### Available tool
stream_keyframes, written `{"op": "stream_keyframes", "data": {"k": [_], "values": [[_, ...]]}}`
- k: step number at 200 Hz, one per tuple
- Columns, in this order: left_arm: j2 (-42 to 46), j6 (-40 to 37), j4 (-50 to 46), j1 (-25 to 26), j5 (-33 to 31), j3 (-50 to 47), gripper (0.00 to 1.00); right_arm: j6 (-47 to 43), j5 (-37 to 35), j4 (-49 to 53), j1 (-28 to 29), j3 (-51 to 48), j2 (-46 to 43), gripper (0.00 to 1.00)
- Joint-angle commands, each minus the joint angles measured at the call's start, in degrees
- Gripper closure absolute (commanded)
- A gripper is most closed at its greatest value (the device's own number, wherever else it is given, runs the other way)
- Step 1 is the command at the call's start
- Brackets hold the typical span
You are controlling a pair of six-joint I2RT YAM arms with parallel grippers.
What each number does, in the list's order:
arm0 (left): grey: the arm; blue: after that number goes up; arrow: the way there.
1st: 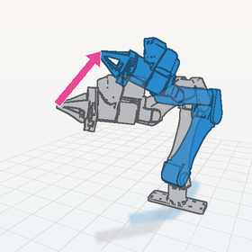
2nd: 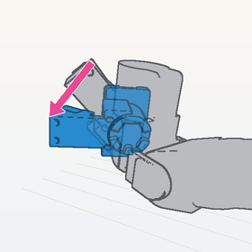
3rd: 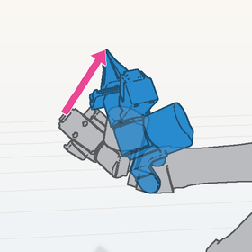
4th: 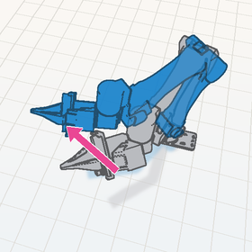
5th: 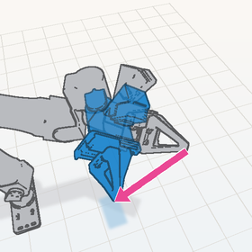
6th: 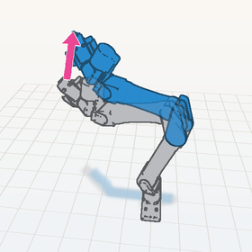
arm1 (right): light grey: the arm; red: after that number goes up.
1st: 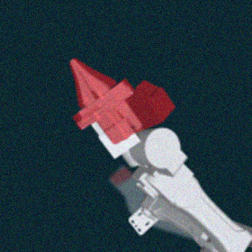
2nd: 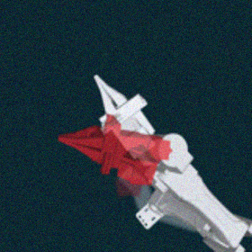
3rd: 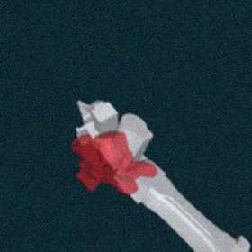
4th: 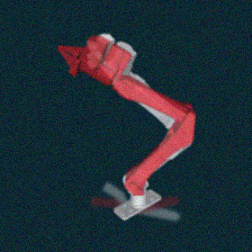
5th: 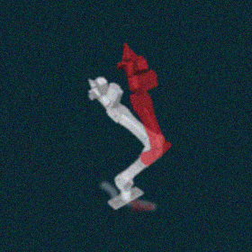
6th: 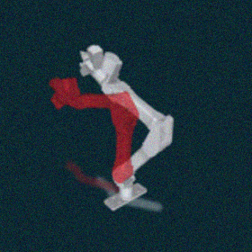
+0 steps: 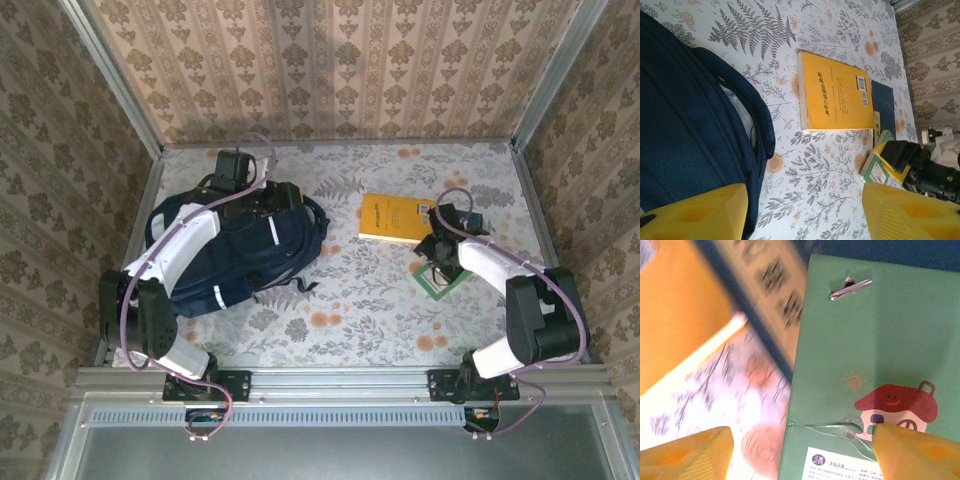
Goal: Pack the student bag
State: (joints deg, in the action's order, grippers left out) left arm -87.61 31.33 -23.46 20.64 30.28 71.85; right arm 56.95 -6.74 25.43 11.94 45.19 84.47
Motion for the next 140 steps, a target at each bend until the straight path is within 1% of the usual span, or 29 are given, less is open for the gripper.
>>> {"op": "stream_keyframes", "data": {"k": [1, 25, 38, 45, 56, 71, 81, 98, 100, 108, 120, 140], "values": [[0.68, 0.01, 1.49, 0.27, 1.4, -0.84, 0.37, 6.77, 4.76, 0.45, 6.01, -4.34, -0.7, 0.24], [0.03, -0.34, 1.29, 1.07, 1.53, -0.84, 0.37, 11.59, 6.55, -2.83, 12.88, -7.21, 0.44, 0.25], [-0.49, -0.97, 1.14, 1.75, 1.72, -0.69, 0.41, 12.88, 8.43, -5.61, 16.42, -7.98, 1.61, 0.25], [-0.75, -1.41, 0.89, 2.3, 1.78, -0.53, 0.42, 12.12, 10.53, -8.58, 17.95, -8.16, 2.23, 0.25], [-1.38, -2.02, 0.55, 3.13, 1.75, -0.32, 0.45, 9.65, 15.94, -13.92, 19.79, -8.49, 3.04, 0.26], [-2.15, -2.79, -0.14, 4.3, 1.52, 0.03, 0.47, 7.24, 18.86, -13.55, 21.13, -6.98, 2.64, 0.27], [-2.58, -3.26, -0.65, 5.0, 1.12, 0.29, 0.48, 5.05, 18.27, -11.07, 21.28, -5.77, 1.0, 0.26], [-3.16, -3.49, -1.4, 5.17, 0.7, 0.62, 0.48, 0.72, 14.64, -6.12, 19.87, -4.11, -3.21, 0.26], [-3.24, -3.5, -1.49, 6.44, 0.82, 0.69, 0.47, 0.18, 14.36, -5.77, 19.63, -4.03, -3.73, 0.26], [-3.51, -3.26, -1.58, 7.31, 1.05, 0.73, 0.47, -1.86, 13.89, -4.73, 18.26, -3.73, -5.45, 0.25], [-4.08, -2.04, -1.38, 8.31, 1.96, 0.57, 0.45, -4.24, 14.78, -5.02, 15.68, -3.87, -8.23, 0.25], [-5.66, 0.91, -0.39, 10.89, 4.92, 0.61, 0.42, -9.08, 17.04, -7.09, 11.21, -3.58, -9.18, 0.23]]}}
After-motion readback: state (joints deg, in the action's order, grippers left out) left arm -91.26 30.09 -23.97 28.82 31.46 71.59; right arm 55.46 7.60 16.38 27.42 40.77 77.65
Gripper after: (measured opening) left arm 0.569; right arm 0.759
